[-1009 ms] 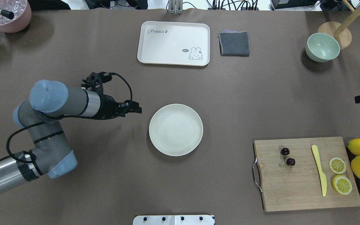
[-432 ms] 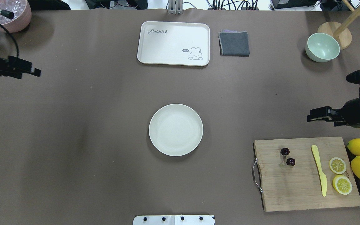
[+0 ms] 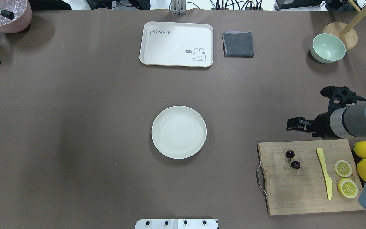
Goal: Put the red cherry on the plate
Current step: 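Lower the right gripper and grasp the pair of dark red cherries, then carry the cherries with the right gripper over the white plate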
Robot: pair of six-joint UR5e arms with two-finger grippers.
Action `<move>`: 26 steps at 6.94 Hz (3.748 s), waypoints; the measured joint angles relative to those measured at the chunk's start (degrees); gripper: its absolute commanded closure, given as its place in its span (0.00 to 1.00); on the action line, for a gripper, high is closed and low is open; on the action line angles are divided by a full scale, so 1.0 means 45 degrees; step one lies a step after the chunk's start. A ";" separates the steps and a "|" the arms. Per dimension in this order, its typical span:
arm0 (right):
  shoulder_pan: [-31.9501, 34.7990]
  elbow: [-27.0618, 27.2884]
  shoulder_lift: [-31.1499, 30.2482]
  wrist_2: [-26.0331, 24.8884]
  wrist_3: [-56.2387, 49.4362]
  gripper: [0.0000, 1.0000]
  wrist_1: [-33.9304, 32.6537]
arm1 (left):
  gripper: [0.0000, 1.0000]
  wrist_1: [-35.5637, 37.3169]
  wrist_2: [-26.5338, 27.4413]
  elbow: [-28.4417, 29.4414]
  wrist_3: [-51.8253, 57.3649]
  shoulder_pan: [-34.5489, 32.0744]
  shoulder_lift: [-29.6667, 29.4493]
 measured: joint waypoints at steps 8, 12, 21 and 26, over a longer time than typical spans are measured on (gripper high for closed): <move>-0.2040 -0.0366 -0.0550 -0.1058 -0.1033 0.71 -0.0025 | 0.02 0.0104 0.0069 -0.0042 0.1575 -0.0936 0.1008; -0.1873 -0.0338 -0.0456 -0.1021 -0.1073 0.98 -0.0025 | 0.02 0.0102 0.0106 -0.0012 0.1582 -0.0927 0.1012; -0.2370 -0.3007 0.8690 -0.1586 0.1574 0.82 -0.5938 | 0.02 0.0067 0.0117 0.0045 0.1599 -0.0934 0.1246; -0.2452 -0.5775 1.1465 -0.1856 0.2965 0.00 -0.5970 | 0.02 0.0084 0.0113 0.0077 0.1727 -0.0956 0.1260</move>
